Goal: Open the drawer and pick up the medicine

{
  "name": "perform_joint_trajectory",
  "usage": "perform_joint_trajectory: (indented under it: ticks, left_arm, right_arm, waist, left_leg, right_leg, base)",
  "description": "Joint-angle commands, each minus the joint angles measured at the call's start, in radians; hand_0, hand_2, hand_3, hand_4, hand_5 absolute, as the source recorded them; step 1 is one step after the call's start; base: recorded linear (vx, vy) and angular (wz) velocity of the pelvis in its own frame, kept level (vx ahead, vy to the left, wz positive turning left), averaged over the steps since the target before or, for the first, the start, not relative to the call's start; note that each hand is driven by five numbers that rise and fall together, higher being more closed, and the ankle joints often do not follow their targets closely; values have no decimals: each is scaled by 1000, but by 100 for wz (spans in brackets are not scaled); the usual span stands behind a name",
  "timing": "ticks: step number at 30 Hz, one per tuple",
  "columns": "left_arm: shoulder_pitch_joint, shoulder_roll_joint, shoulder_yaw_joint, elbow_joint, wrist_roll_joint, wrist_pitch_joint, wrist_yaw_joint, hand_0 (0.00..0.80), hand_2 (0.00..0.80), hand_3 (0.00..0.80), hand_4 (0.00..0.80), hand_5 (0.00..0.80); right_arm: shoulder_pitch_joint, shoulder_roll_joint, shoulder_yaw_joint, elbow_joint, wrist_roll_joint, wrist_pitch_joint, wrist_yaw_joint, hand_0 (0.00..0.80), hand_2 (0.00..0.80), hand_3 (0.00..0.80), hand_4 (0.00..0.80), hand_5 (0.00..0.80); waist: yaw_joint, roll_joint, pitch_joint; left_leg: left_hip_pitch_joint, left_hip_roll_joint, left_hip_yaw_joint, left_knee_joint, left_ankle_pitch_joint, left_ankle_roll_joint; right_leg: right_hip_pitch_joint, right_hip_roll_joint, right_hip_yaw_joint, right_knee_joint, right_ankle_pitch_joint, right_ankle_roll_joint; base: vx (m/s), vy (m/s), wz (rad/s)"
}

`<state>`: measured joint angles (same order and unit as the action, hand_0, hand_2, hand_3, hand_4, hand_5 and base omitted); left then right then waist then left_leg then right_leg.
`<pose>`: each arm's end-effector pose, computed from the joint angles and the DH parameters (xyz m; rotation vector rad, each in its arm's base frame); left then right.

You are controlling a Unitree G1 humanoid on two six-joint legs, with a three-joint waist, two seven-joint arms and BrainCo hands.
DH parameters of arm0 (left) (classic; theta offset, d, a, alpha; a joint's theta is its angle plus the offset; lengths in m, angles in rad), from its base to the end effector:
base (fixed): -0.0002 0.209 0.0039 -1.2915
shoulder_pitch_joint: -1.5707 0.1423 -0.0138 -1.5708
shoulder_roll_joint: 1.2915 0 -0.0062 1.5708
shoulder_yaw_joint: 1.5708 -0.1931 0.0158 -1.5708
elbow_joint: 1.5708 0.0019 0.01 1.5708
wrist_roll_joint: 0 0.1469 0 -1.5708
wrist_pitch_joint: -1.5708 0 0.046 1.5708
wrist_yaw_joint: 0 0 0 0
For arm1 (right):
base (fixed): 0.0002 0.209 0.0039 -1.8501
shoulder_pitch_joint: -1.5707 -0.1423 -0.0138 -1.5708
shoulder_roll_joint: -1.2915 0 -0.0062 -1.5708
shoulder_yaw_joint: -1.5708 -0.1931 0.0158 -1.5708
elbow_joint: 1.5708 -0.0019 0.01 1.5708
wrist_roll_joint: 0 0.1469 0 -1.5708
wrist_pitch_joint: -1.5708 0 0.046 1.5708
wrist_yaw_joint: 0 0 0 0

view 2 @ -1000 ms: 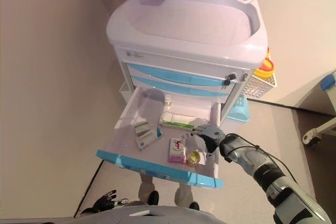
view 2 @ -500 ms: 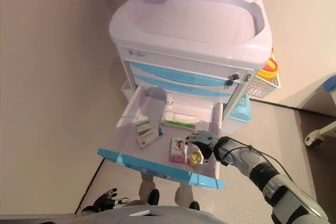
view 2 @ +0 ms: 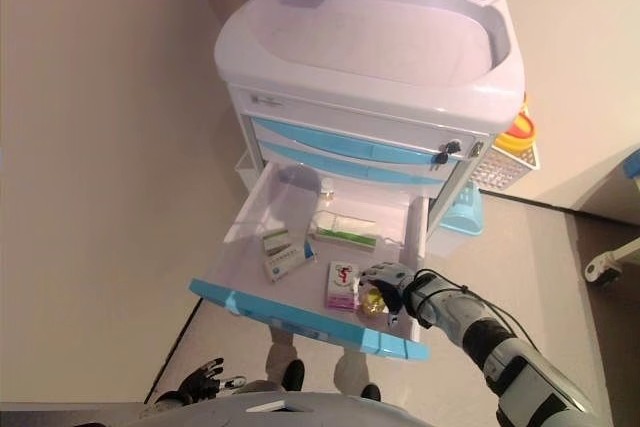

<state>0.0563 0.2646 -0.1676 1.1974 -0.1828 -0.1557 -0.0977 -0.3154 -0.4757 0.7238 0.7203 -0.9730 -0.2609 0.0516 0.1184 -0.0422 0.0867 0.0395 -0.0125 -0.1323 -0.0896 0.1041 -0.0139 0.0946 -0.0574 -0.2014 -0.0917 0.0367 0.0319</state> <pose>0.0646 0.2349 -0.1304 0.1200 1.1054 0.0285 0.2195 -0.1811 -0.0486 -1.6028 0.1401 1.0005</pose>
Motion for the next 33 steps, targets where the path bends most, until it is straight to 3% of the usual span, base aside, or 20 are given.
perform_joint_trajectory:
  ticks: [1,33]
  left_arm:
    - [-53,13,-55,33,47,-14,-4,0,0,0,0,0]
    - [-58,-6,-78,60,48,-34,2,0,0,0,0,0]
  right_arm:
    - [-37,36,21,17,-10,15,-69,0,0,0,0,0]
    - [-19,110,21,116,-67,101,-190,0,0,0,0,0]
  waist:
    - [33,-17,4]
    - [35,-9,7]
  left_leg:
    - [14,-43,10,12,-91,27]
    - [22,-48,3,10,-95,34]
  right_leg:
    - [-24,-24,22,79,-26,35]
    - [-19,-25,20,78,-26,32]
  base:
    - [0,0,0]
    - [0,0,0]
